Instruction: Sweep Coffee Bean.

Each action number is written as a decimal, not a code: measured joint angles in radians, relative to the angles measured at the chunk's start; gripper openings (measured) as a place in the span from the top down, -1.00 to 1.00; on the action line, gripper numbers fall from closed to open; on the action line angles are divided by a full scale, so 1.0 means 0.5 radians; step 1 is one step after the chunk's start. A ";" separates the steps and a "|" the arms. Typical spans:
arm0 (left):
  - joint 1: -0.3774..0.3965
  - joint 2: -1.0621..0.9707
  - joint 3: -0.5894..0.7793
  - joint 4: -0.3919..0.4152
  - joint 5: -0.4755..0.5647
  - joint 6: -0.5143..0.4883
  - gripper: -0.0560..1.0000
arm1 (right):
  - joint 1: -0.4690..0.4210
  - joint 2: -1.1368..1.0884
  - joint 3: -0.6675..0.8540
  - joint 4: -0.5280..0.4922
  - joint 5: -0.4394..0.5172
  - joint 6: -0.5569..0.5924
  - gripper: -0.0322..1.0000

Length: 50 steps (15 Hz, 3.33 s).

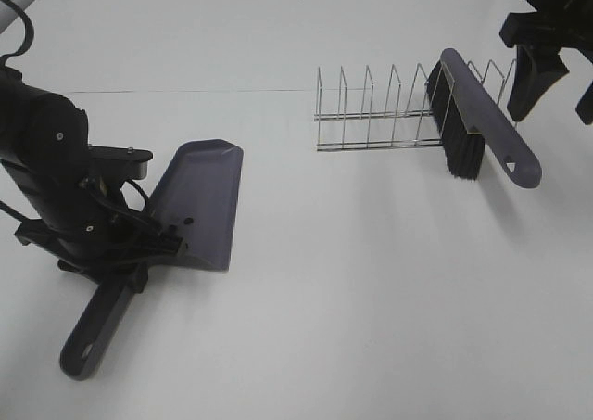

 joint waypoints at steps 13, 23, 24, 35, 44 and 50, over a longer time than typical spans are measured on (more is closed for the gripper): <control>0.000 0.004 -0.282 0.050 0.302 0.072 -0.52 | 0.000 -1.068 0.594 0.108 0.004 -0.034 -0.28; 0.558 -0.512 -0.636 0.050 0.880 0.450 -0.52 | 0.000 -1.644 1.090 0.104 0.004 -0.036 -0.28; 0.650 -0.584 -0.636 0.050 0.926 0.510 -0.52 | 0.000 -1.732 1.126 0.104 0.004 -0.036 -0.28; 0.962 -2.176 0.382 0.040 0.830 0.752 -0.52 | 0.000 -2.802 1.290 -0.302 0.008 0.128 -0.28; 0.962 -3.340 0.742 -0.190 0.976 0.994 -0.52 | 0.000 -3.464 1.720 -0.132 0.012 0.128 -0.28; 0.962 -3.812 0.860 -0.236 1.102 1.024 -0.52 | 0.000 -3.464 1.844 -0.104 -0.006 0.128 -0.28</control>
